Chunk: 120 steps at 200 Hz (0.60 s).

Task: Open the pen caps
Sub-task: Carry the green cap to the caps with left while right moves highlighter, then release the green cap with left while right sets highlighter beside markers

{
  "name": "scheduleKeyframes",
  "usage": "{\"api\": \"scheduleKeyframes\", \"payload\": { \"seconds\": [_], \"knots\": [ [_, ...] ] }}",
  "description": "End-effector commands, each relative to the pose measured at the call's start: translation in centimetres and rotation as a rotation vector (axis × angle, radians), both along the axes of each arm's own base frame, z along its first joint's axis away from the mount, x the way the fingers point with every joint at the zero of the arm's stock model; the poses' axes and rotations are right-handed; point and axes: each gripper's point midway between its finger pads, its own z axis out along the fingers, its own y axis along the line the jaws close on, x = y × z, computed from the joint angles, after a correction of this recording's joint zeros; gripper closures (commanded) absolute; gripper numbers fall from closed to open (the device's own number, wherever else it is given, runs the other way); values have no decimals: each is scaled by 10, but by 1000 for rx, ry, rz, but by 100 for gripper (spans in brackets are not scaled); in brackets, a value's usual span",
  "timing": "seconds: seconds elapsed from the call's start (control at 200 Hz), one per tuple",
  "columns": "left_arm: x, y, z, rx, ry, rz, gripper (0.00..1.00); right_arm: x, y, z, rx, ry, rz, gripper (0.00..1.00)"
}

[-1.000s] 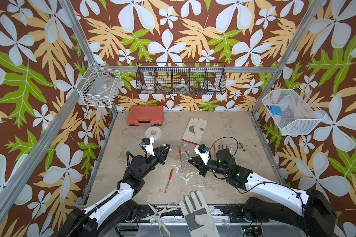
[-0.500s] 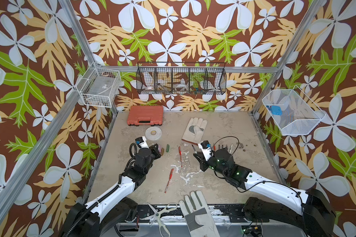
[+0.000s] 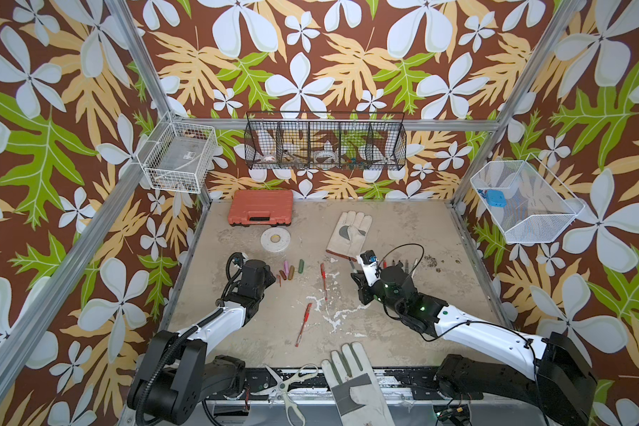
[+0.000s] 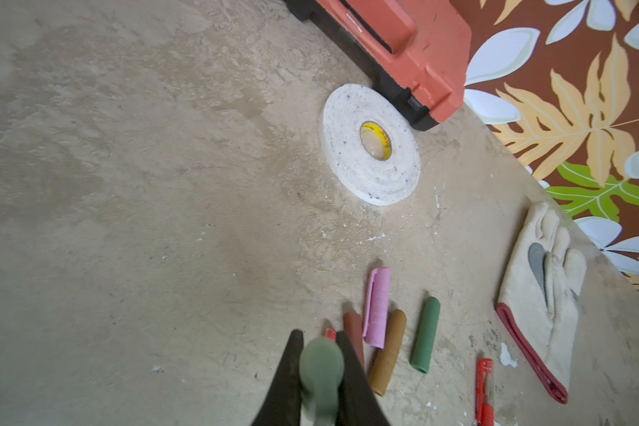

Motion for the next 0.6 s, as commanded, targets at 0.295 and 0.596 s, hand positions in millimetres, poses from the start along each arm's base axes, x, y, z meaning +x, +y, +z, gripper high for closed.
{"api": "scheduleKeyframes", "payload": {
  "seconds": [0.295, 0.596],
  "knots": [
    [14, -5, -37, 19, 130, -64, 92, 8, -3, -9, -21, 16, -38, 100],
    [15, -8, -48, 6, 167, -89, 71, 9, -8, -8, -12, 21, -53, 100]
  ]
}}
